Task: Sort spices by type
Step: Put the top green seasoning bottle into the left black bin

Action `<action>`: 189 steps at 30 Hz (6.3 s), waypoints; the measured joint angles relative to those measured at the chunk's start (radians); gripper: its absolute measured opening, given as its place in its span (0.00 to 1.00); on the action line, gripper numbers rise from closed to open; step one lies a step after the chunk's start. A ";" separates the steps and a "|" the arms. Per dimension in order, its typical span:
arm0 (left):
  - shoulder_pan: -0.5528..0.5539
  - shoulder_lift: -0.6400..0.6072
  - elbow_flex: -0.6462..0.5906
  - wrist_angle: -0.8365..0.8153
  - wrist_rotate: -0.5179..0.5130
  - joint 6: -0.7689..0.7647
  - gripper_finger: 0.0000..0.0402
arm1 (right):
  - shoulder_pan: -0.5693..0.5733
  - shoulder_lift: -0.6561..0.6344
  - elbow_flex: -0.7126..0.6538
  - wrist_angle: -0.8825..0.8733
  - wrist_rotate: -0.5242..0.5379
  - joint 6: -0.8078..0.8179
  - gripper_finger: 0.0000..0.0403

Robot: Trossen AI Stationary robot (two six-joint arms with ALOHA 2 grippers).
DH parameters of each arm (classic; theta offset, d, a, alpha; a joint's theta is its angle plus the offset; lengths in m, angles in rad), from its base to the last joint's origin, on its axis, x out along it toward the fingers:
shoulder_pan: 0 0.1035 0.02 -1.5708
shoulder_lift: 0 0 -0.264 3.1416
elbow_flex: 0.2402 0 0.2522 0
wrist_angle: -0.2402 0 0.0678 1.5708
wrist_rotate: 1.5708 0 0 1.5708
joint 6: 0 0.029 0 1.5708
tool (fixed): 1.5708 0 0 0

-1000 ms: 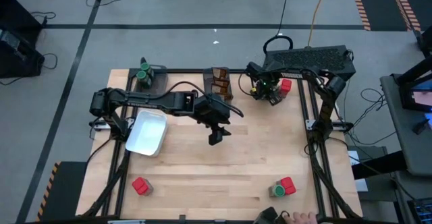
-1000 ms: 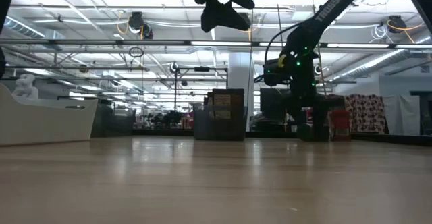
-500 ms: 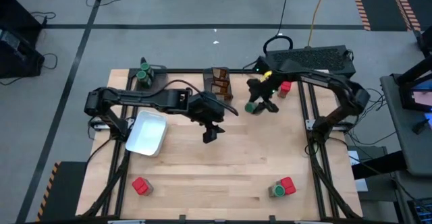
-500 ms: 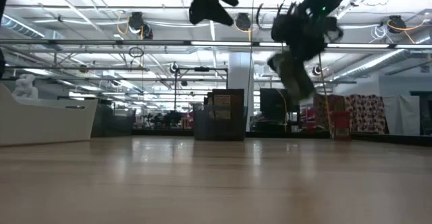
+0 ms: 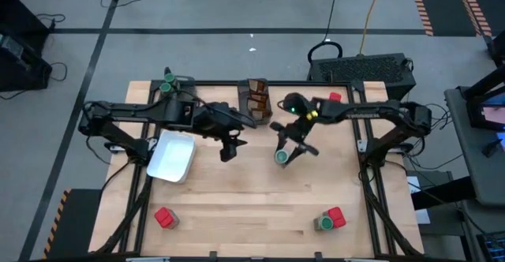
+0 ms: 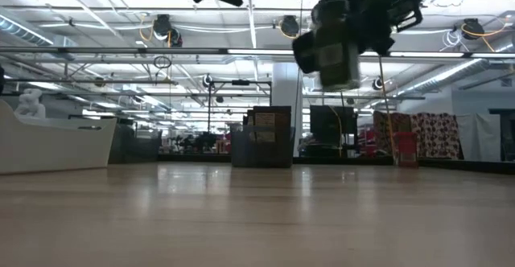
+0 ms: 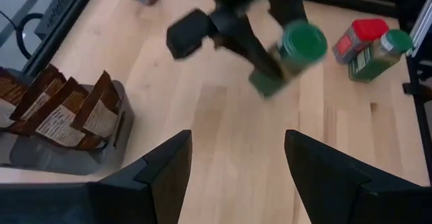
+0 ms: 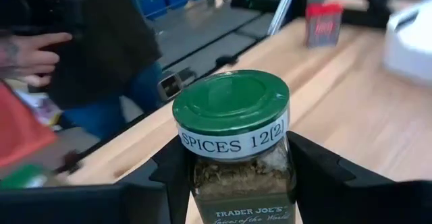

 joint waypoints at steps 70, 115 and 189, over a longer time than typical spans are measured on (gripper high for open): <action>-0.011 -0.002 -0.103 0.191 0.035 0.001 0.60 | 0.064 0.056 -0.162 0.301 0.302 0.427 0.73; 0.037 0.394 -0.102 0.459 0.495 0.683 0.76 | 0.059 -0.302 -0.162 -0.419 0.544 0.529 0.73; 0.124 0.408 -0.103 0.354 0.462 0.411 0.52 | 0.059 -0.301 -0.162 -0.408 0.568 0.536 0.73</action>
